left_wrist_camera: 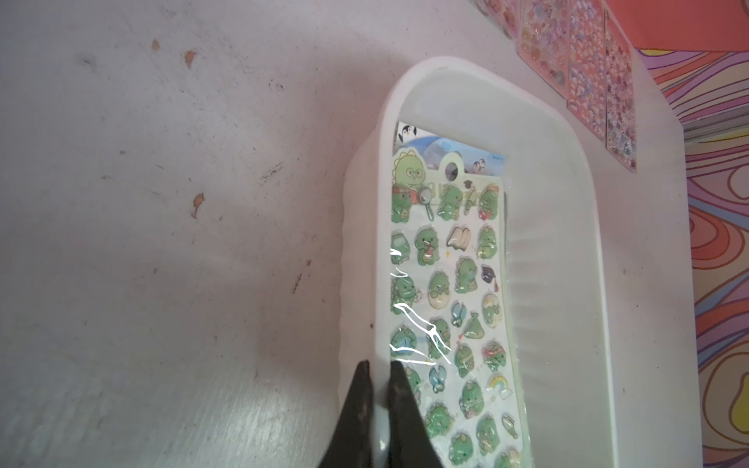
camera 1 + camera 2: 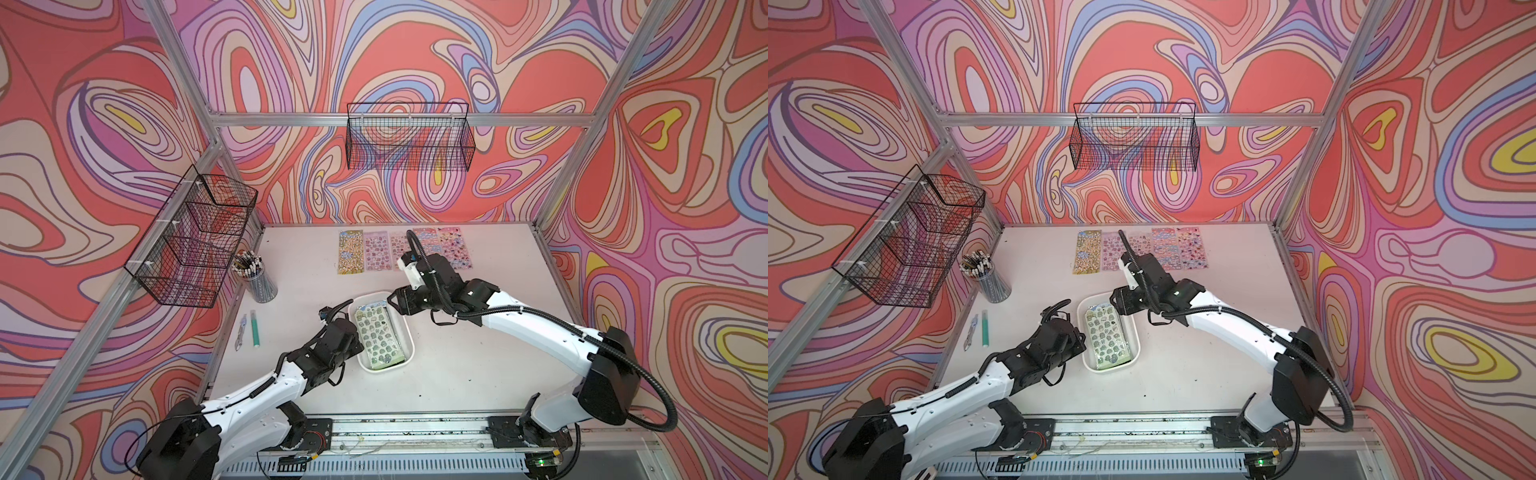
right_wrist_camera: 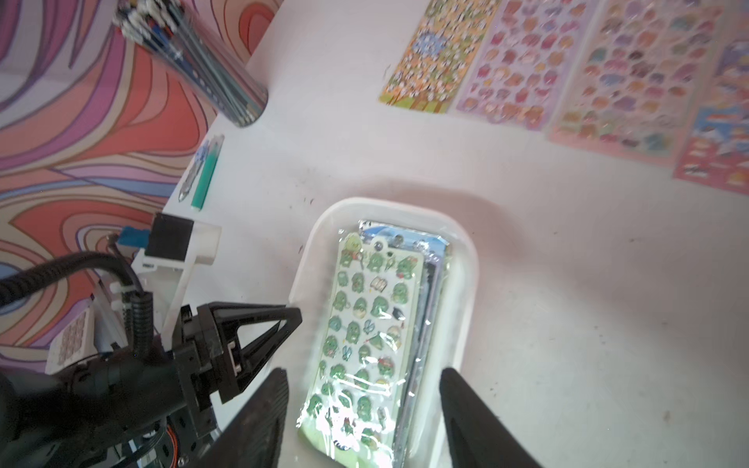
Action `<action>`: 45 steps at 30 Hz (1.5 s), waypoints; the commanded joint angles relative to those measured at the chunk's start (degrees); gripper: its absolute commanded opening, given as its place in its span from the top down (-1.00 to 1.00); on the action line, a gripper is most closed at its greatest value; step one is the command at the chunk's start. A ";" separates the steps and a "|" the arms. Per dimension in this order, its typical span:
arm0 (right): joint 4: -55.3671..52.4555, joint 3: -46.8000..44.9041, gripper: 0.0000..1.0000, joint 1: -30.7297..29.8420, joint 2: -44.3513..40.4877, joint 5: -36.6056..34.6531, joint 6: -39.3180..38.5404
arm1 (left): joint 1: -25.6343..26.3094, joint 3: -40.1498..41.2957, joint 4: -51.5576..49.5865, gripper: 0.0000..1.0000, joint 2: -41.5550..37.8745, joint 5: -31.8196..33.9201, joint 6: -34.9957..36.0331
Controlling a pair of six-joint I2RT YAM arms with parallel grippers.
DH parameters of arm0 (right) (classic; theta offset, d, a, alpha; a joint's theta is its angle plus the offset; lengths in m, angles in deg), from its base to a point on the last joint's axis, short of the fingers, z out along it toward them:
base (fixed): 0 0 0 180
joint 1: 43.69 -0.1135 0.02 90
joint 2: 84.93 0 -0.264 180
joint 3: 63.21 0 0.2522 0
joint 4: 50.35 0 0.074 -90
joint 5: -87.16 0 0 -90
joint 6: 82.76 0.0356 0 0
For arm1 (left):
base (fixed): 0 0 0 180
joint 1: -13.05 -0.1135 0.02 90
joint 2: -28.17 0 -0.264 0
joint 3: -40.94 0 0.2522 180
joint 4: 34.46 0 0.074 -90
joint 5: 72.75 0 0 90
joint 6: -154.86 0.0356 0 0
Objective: Take the stickers out of the storage box
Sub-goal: Pick up the sticker from the storage box.
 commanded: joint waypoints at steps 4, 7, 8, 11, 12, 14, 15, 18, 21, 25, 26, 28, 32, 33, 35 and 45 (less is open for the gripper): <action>0.85 -1.40 -0.16 -4.40 6.54 -2.54 2.60 | -0.38 0.41 2.84 0.81 1.16 0.63 -1.81; 1.20 -1.83 -0.17 -5.84 8.80 -4.43 2.89 | -0.40 0.46 2.27 0.81 0.59 0.83 -1.37; 0.68 -1.55 -0.18 -6.27 9.59 -5.77 2.59 | -0.40 0.51 2.18 0.80 0.35 0.87 -1.29; -0.09 -0.80 -0.21 -6.49 12.76 -7.76 2.34 | -0.40 0.66 1.56 0.80 -0.49 0.94 -1.04; 0.07 -0.56 -0.21 -6.55 14.09 -7.99 2.22 | -0.40 0.61 1.51 0.80 -0.66 0.94 -0.91; 0.01 0.26 -0.23 -6.58 15.98 -7.90 2.19 | -0.39 0.61 1.18 0.80 -1.01 1.01 -0.73; -0.46 0.96 -0.23 -6.74 17.07 -8.47 2.13 | -0.40 0.60 0.98 0.80 -1.17 1.07 -0.71; -2.28 2.89 -0.26 -7.29 19.52 -11.43 1.74 | -0.40 0.86 0.92 0.81 -1.72 1.12 -0.63; -2.89 3.81 -0.27 -7.53 20.77 -13.02 1.36 | -0.40 1.14 1.13 0.81 -2.14 0.93 -0.56; -2.90 4.43 -0.28 -7.61 22.74 -13.04 1.32 | -0.40 1.30 1.39 0.81 -2.12 0.68 -0.60; -2.98 4.53 -0.28 -7.58 23.13 -13.15 1.38 | -0.40 1.30 1.46 0.80 -2.01 0.73 -0.51; -2.78 4.79 -0.25 -7.58 23.74 -13.35 1.47 | -0.40 1.31 1.46 0.81 -2.01 0.66 -0.32; -2.96 5.57 -0.16 -7.62 24.53 -13.77 1.47 | -0.40 1.21 1.52 0.81 -1.99 0.67 -0.20; -3.14 5.84 -0.14 -7.57 24.87 -13.71 1.38 | -0.40 1.21 1.55 0.80 -1.99 0.68 -0.12; -3.40 6.32 -0.11 -7.56 25.60 -14.14 1.13 | -0.40 1.22 1.46 0.81 -1.99 0.63 -0.03; -6.30 8.66 0.19 -7.54 27.03 -19.07 0.07 | -0.40 1.57 0.56 0.80 -3.39 0.93 0.20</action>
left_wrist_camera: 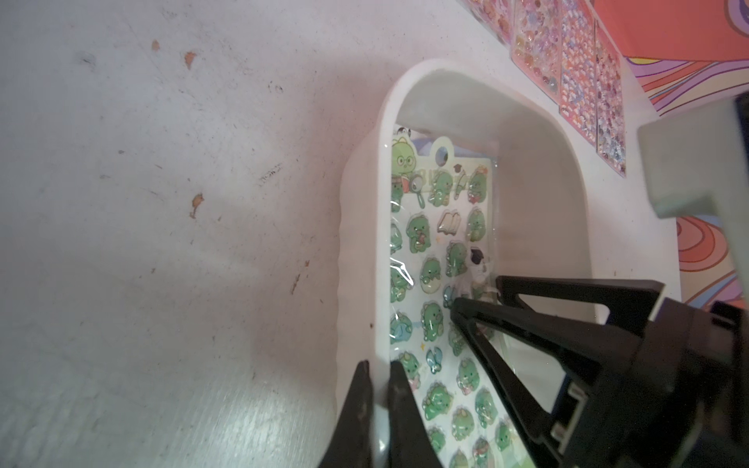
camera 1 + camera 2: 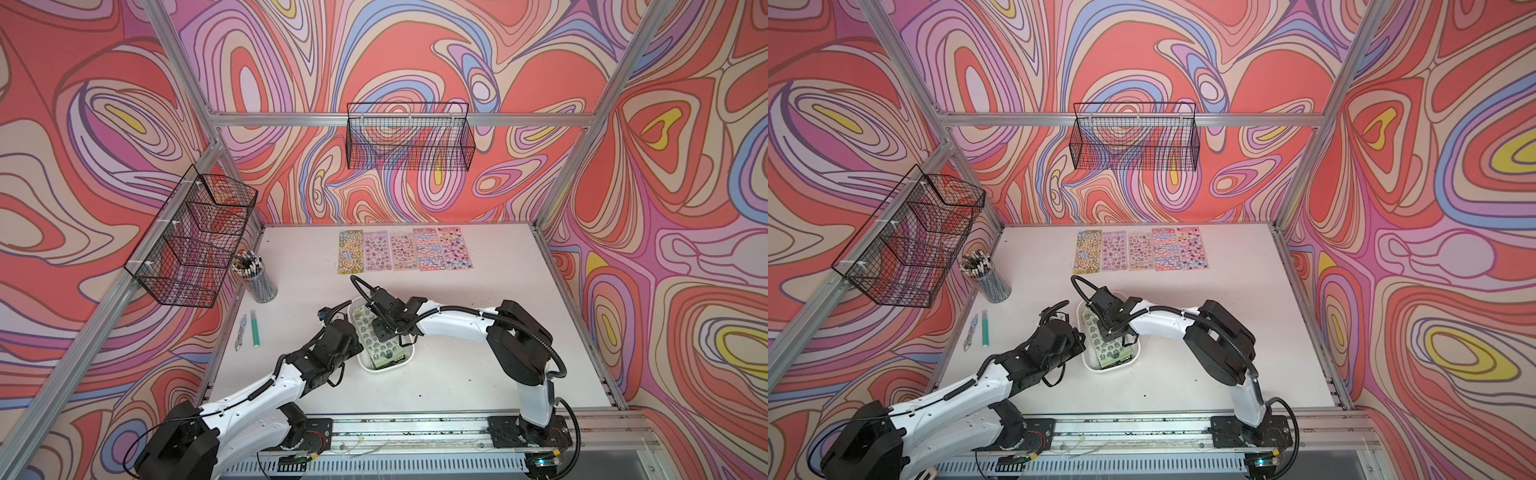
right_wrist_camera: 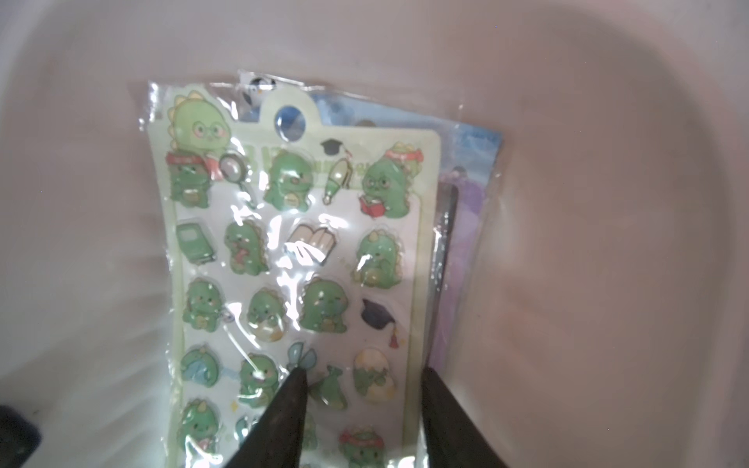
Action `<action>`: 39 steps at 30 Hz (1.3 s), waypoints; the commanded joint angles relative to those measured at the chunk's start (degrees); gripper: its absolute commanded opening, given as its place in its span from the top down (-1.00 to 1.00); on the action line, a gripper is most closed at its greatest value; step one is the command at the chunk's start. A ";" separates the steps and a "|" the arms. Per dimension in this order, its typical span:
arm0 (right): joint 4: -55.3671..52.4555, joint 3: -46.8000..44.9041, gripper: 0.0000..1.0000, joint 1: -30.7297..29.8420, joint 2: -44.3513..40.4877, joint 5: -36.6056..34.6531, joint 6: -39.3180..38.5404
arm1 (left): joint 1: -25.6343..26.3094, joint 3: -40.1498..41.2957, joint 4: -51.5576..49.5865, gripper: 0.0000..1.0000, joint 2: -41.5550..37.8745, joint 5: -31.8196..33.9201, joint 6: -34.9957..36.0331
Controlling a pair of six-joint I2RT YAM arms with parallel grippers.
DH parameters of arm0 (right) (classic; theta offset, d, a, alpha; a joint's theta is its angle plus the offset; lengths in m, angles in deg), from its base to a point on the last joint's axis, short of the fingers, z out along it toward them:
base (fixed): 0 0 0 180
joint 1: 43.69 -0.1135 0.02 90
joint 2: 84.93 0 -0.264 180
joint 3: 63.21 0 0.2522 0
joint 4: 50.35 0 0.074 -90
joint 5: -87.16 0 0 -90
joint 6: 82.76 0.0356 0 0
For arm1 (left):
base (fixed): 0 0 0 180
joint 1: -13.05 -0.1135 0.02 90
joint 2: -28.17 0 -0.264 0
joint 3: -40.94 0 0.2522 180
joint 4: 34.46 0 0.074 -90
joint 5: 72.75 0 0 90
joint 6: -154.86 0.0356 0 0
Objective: Take the stickers out of the storage box
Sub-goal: Pick up the sticker from the storage box.
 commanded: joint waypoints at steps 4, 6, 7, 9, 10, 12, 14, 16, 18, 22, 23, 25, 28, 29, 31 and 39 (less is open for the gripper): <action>-2.92 1.17 0.47 0.00 1.19 -2.98 -0.58 | -0.40 0.87 0.31 0.80 -1.87 1.01 -0.02; -2.89 1.48 0.55 0.04 0.88 -2.45 -0.39 | -0.40 0.97 0.33 0.80 -1.87 1.05 -0.02; -2.89 1.68 0.58 -0.02 0.73 -2.09 -0.35 | -0.40 0.98 0.43 0.80 -1.89 1.00 -0.14; -2.92 2.12 0.63 -0.02 0.44 -1.62 -0.26 | -0.40 0.99 0.48 0.80 -1.73 0.96 -0.13; -2.91 2.30 0.64 -0.01 0.29 -1.43 -0.21 | -0.40 1.03 0.54 0.80 -1.73 0.96 -0.15; -2.87 2.65 0.70 -0.01 0.18 -1.22 -0.20 | -0.40 1.05 0.51 0.80 -1.73 0.96 -0.10; -2.82 2.96 0.76 0.03 0.13 -1.04 -0.21 | -0.37 1.07 0.61 0.80 -1.82 1.05 -0.15; -2.77 3.07 0.81 0.05 0.20 -0.59 -0.19 | -0.40 1.16 0.61 0.80 -1.87 1.03 -0.14; -2.66 3.20 0.86 0.09 0.61 -0.14 -0.18 | -0.40 1.17 0.70 0.80 -1.87 1.04 -0.15; -2.66 3.29 0.92 0.05 0.88 0.29 0.02 | -0.40 1.40 0.65 0.80 -2.08 1.05 -0.16; -2.68 3.33 0.92 0.06 0.84 0.23 0.09 | -0.40 1.46 0.71 0.80 -2.17 1.05 -0.22; -2.98 3.54 0.92 0.08 0.73 -0.05 0.05 | -0.40 1.53 0.70 0.80 -2.26 1.14 -0.16; -3.91 4.30 0.44 0.05 0.59 -0.16 -0.26 | -0.40 1.53 0.88 0.80 -2.22 1.06 -0.15; -4.17 4.30 0.26 0.07 0.39 -0.15 -0.43 | -0.40 1.52 0.91 0.80 -2.13 1.09 -0.08; -4.23 4.28 0.00 0.09 0.36 -0.31 -0.63 | -0.40 1.51 1.15 0.80 -1.96 0.97 -0.16; -3.61 3.60 -0.12 0.06 2.11 1.12 -0.32 | -0.40 1.69 1.54 0.80 -1.85 0.83 -0.21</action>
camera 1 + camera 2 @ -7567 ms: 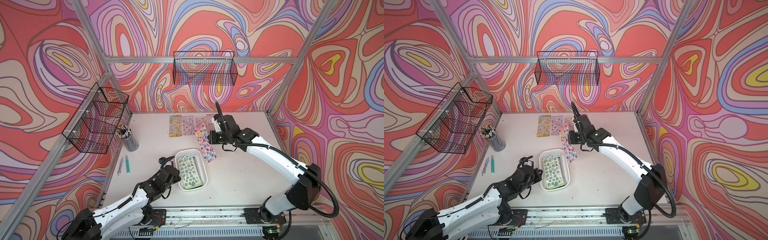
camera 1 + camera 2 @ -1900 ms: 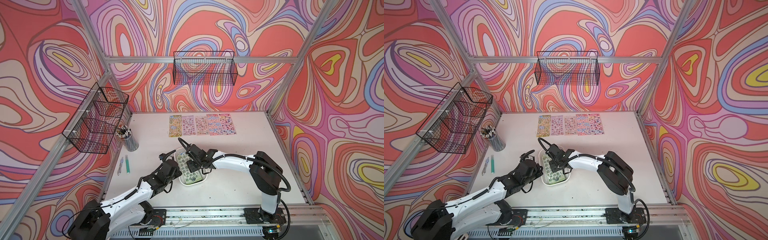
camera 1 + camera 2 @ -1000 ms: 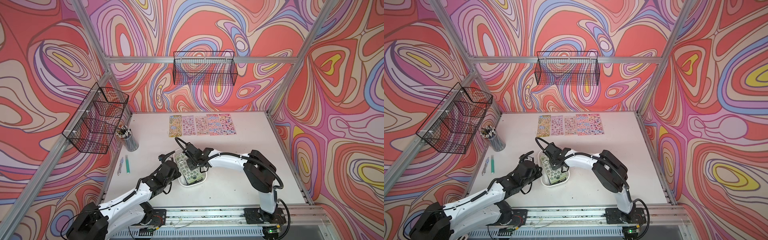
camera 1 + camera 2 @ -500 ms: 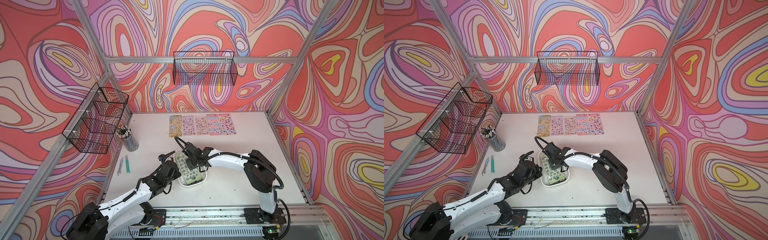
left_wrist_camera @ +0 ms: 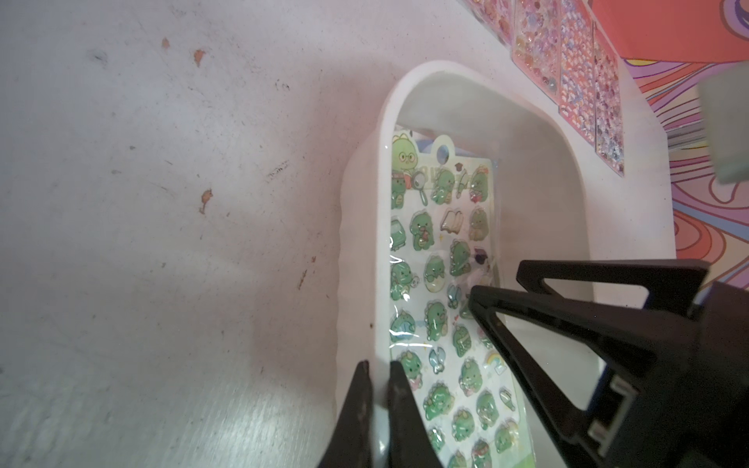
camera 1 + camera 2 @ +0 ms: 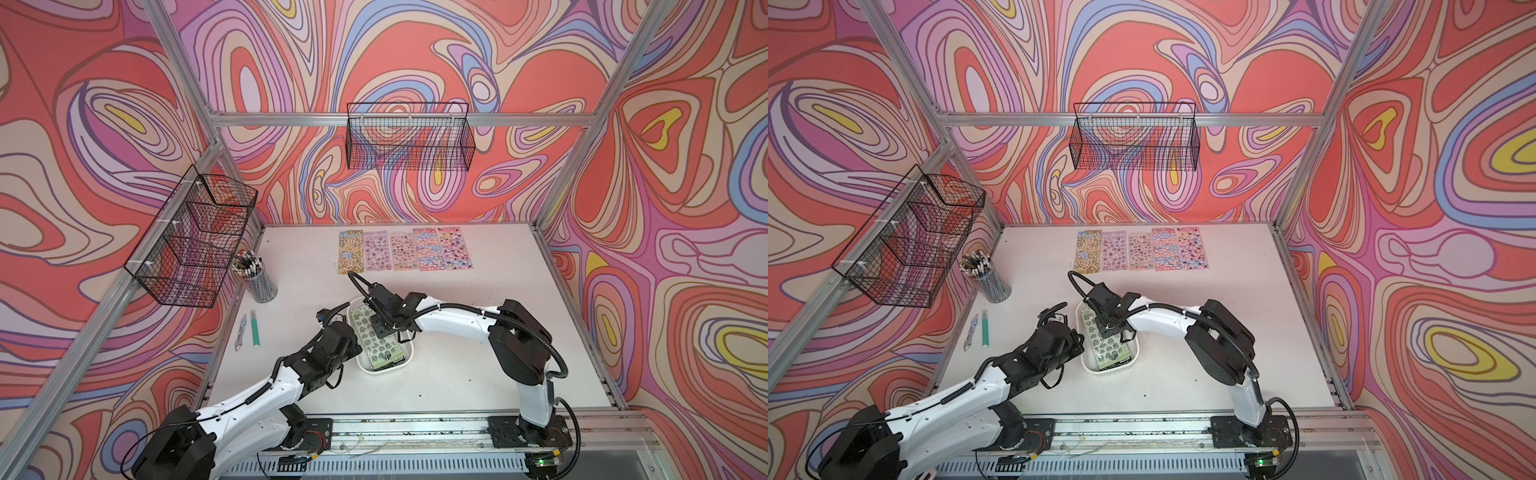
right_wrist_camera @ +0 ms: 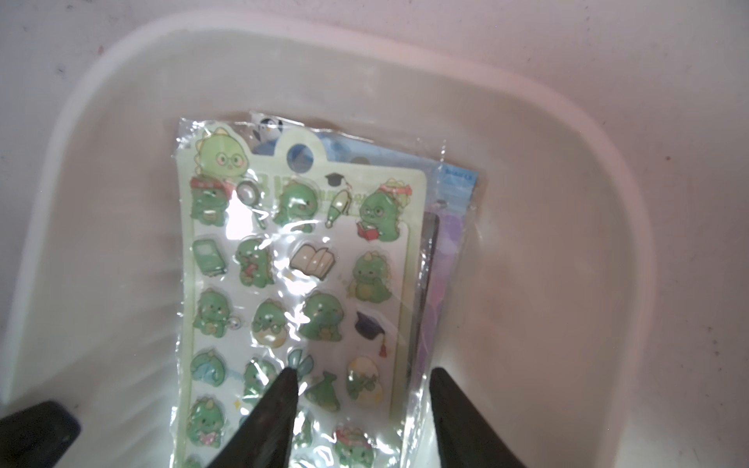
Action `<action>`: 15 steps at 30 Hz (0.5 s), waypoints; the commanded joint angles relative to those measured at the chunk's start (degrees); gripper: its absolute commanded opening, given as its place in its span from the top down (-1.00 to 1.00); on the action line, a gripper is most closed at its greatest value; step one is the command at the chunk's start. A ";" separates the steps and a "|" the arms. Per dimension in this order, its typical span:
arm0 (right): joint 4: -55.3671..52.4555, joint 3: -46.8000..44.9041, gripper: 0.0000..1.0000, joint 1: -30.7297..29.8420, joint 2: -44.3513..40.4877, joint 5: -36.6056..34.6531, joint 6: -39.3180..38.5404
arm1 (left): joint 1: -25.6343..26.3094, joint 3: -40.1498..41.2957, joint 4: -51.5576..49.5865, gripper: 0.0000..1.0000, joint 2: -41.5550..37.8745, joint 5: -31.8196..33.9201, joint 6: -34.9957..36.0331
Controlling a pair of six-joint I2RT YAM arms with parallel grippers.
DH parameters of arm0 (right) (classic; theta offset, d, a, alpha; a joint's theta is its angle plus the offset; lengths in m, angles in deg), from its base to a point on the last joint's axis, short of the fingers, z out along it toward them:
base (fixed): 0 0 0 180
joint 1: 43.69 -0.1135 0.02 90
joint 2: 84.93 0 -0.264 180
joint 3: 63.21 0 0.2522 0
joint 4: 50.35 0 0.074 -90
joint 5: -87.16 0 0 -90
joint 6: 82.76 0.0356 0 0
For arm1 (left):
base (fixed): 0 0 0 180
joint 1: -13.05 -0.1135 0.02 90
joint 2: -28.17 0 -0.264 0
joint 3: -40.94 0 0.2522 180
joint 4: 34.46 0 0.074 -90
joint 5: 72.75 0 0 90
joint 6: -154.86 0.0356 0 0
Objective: Take the stickers out of the storage box
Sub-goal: Pick up the sticker from the storage box.
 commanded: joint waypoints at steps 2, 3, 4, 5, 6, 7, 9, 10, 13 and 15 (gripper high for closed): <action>-0.17 -0.05 -0.15 -0.01 2.41 1.24 0.38 | -0.40 0.68 1.50 0.80 -0.52 0.83 -0.20; -0.13 0.03 -0.17 -0.02 2.68 1.52 0.37 | -0.40 0.70 1.53 0.80 -0.51 0.77 -0.22; 0.00 0.05 -0.17 0.00 2.91 2.14 0.38 | -0.40 0.72 1.48 0.80 -0.55 0.77 -0.21; 0.17 -0.01 -0.18 -0.01 3.04 2.79 0.44 | -0.40 0.77 1.49 0.80 -0.54 0.84 -0.16; 0.46 -0.15 -0.18 0.00 3.16 3.41 0.61 | -0.40 0.83 1.54 0.80 -0.55 0.84 -0.15; 0.77 -0.26 -0.18 0.06 3.21 4.03 0.75 | -0.40 0.85 1.55 0.80 -0.62 0.81 -0.20; 1.32 -0.36 -0.18 -0.01 3.06 5.03 1.05 | -0.40 0.79 1.64 0.80 -0.45 0.79 -0.19; 1.61 -0.45 -0.17 -0.01 2.91 5.55 1.09 | -0.40 0.79 1.72 0.80 -0.37 0.85 -0.21; 2.59 -0.79 -0.14 -0.01 2.34 7.13 1.58 | -0.44 0.79 1.97 0.80 -0.14 0.77 -0.22; 3.26 -1.00 -0.11 0.23 2.21 8.31 1.83 | -0.40 0.81 2.14 0.80 0.06 0.61 -0.18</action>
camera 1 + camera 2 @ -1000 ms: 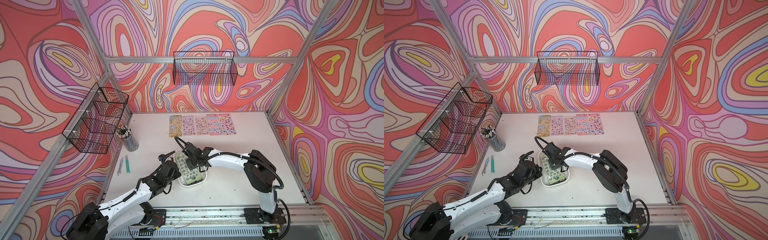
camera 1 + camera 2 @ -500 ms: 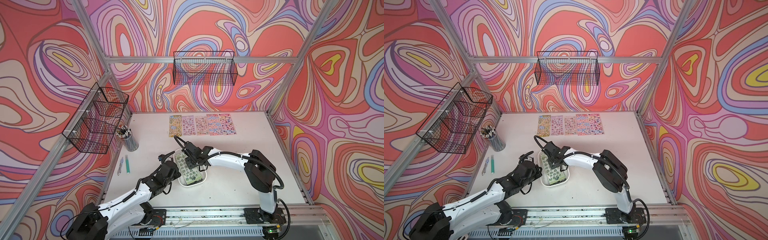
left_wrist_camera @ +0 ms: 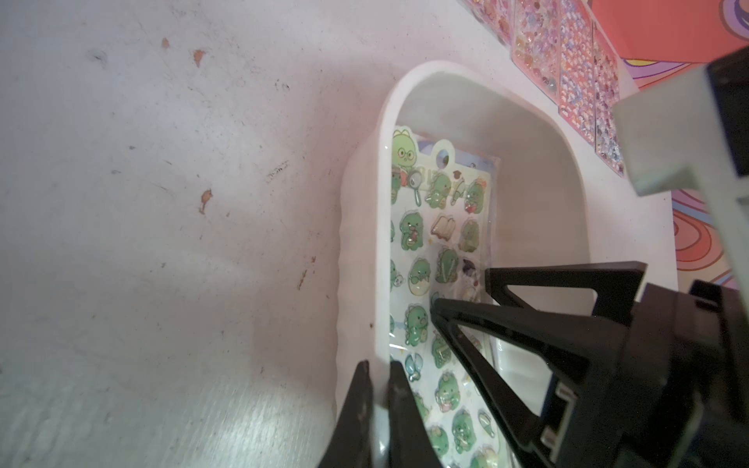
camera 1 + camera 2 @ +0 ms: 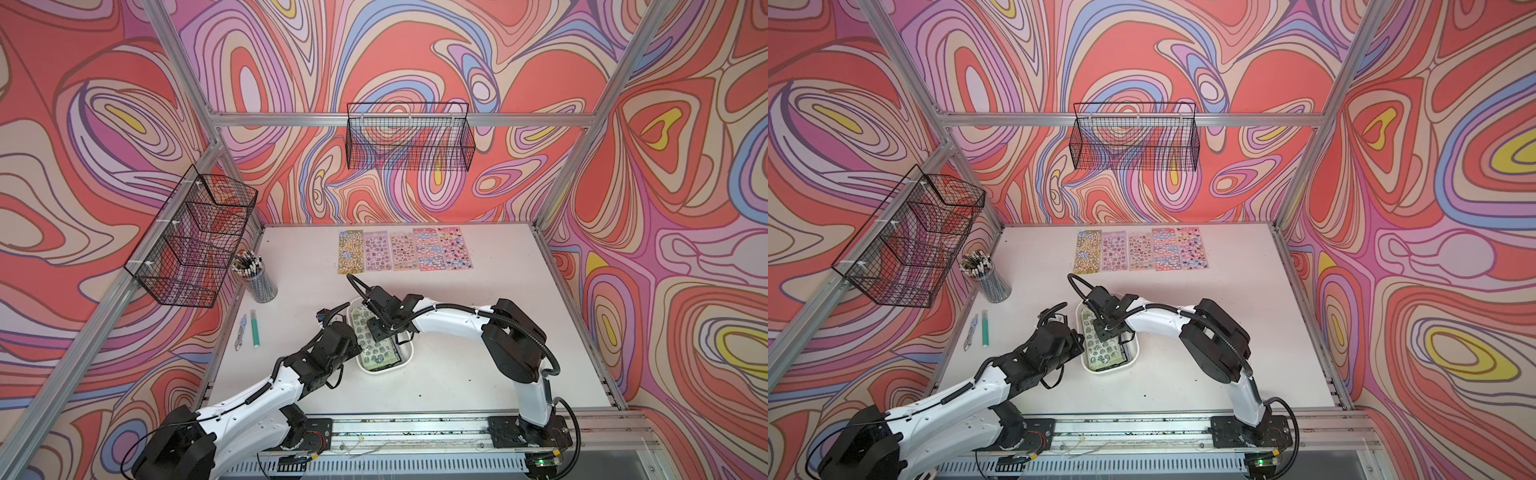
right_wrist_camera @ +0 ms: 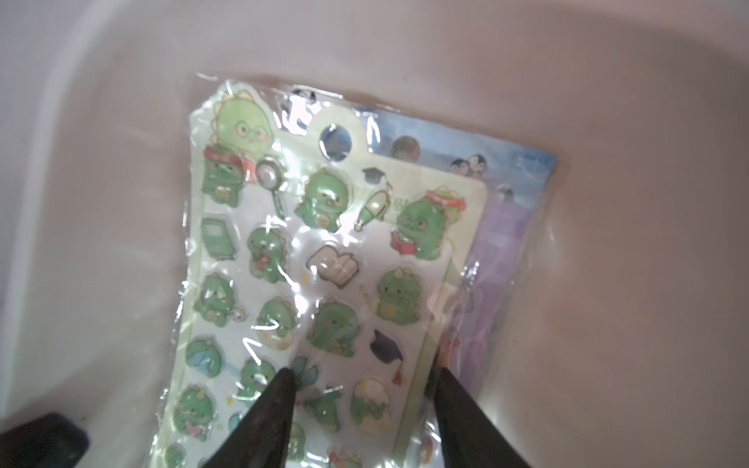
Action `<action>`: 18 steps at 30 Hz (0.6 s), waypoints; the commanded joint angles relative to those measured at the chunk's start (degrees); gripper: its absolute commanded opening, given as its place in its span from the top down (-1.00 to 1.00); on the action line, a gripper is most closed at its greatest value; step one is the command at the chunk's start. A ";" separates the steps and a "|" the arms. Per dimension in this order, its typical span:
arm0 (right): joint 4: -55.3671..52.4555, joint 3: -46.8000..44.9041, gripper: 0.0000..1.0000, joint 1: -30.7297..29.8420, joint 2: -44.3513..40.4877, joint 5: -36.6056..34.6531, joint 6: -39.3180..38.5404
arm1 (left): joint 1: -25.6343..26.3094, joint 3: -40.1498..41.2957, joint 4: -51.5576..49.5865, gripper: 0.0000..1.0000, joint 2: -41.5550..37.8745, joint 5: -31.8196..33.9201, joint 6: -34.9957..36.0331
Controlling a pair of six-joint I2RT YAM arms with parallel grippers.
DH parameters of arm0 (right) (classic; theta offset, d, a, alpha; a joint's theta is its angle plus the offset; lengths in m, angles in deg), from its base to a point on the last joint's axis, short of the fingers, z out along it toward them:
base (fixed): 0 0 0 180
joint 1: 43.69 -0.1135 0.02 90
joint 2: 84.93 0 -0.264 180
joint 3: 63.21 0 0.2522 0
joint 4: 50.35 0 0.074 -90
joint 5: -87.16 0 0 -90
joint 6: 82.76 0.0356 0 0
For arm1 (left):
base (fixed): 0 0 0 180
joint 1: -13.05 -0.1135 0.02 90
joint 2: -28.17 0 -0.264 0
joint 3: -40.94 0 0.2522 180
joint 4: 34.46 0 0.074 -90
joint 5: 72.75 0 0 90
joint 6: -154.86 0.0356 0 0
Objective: Take the stickers out of the storage box
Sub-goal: Pick up the sticker from the storage box.
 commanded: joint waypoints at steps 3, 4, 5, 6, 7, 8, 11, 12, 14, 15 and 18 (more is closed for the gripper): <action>1.04 -0.73 -0.04 0.46 0.55 3.33 1.39 | -0.39 0.75 2.08 0.80 0.04 0.57 -0.22; 0.96 -0.72 -0.01 0.49 0.49 3.33 1.44 | -0.42 0.67 2.08 0.80 0.04 0.52 -0.15; 0.97 -0.80 0.03 0.62 0.39 3.33 1.55 | -0.40 0.66 2.08 0.80 0.00 0.53 -0.09; 0.99 -0.80 0.06 0.86 0.14 3.31 1.63 | -0.40 0.68 2.08 0.80 -0.05 0.57 -0.09; 0.86 -0.80 0.11 1.04 -0.03 3.24 1.61 | -0.40 0.66 2.03 0.80 -0.09 0.51 -0.14; 0.93 -0.80 0.13 1.23 -0.15 3.15 1.73 | -0.40 0.65 2.01 0.80 -0.05 0.57 -0.09; 0.93 -0.89 0.27 1.50 -0.87 3.18 1.87 | -0.40 0.65 2.13 0.80 0.08 0.56 -0.02; 1.03 -0.89 0.32 1.65 -0.99 3.32 1.95 | -0.40 0.65 2.20 0.80 0.17 0.57 0.01; 1.37 -1.06 0.38 1.96 -1.28 3.71 2.02 | -0.40 0.49 2.18 0.80 0.38 0.56 0.01; 1.54 -1.15 0.41 2.25 -1.41 4.14 2.12 | -0.40 0.41 2.25 0.80 0.52 0.57 0.04; 2.24 -1.82 0.48 3.34 -1.26 5.74 2.38 | -0.40 0.13 2.45 0.80 0.83 0.39 0.16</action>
